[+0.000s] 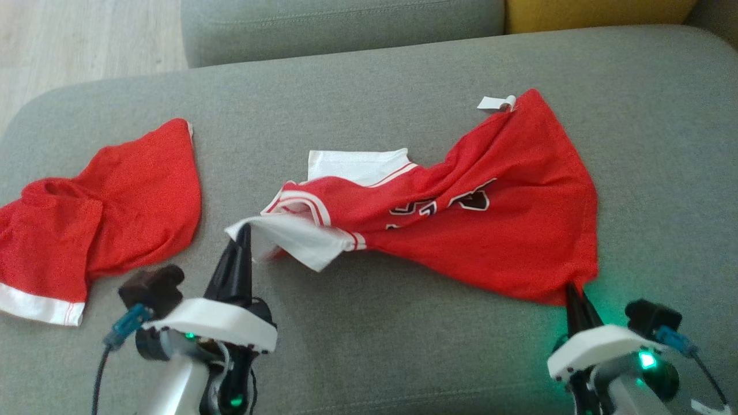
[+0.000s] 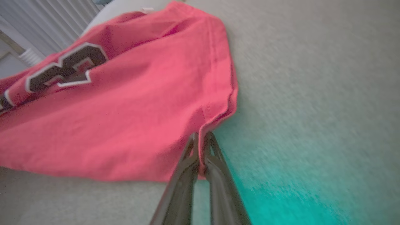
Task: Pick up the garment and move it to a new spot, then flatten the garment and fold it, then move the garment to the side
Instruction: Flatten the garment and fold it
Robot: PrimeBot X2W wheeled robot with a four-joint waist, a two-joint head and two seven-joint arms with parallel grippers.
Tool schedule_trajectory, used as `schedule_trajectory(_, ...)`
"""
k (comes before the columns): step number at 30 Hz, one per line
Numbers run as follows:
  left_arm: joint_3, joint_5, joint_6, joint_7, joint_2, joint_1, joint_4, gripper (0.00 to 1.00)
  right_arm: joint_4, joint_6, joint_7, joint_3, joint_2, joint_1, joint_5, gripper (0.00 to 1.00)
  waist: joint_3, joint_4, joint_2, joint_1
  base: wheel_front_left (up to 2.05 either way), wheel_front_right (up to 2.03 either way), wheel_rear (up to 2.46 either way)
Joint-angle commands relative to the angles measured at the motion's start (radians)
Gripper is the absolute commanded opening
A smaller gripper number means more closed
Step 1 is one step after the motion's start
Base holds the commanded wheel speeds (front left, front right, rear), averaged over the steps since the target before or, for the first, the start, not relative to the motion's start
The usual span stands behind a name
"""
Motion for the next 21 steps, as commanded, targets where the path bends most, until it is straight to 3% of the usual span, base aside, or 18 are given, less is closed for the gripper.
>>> schedule_trajectory(1,0.048,-0.003,0.005,-0.014,0.012,-0.062,-0.046,0.0,-0.045,0.007,-0.015,0.038,-0.002,-0.046,0.007,0.0,-0.006,-0.002,0.0,0.0,0.0,0.0,0.0)
schedule_trajectory(9,0.108,-0.032,0.004,-0.024,0.016,-0.123,-0.163,0.0,-0.36,0.007,-0.016,0.072,-0.002,-0.094,-0.031,0.0,-0.053,-0.018,0.0,0.0,0.0,0.0,0.0)
schedule_trajectory(15,0.16,-0.075,0.019,0.016,0.03,-0.219,-0.29,0.0,-0.616,0.007,0.104,0.053,-0.024,-0.165,-0.063,0.0,-0.084,-0.024,0.0,0.0,0.0,0.0,0.0)
schedule_trajectory(21,0.188,-0.099,0.037,0.064,0.04,-0.334,-0.389,0.0,-0.784,0.007,0.205,0.036,-0.071,-0.241,-0.08,0.0,-0.111,-0.023,0.0,0.0,0.0,0.0,0.0)
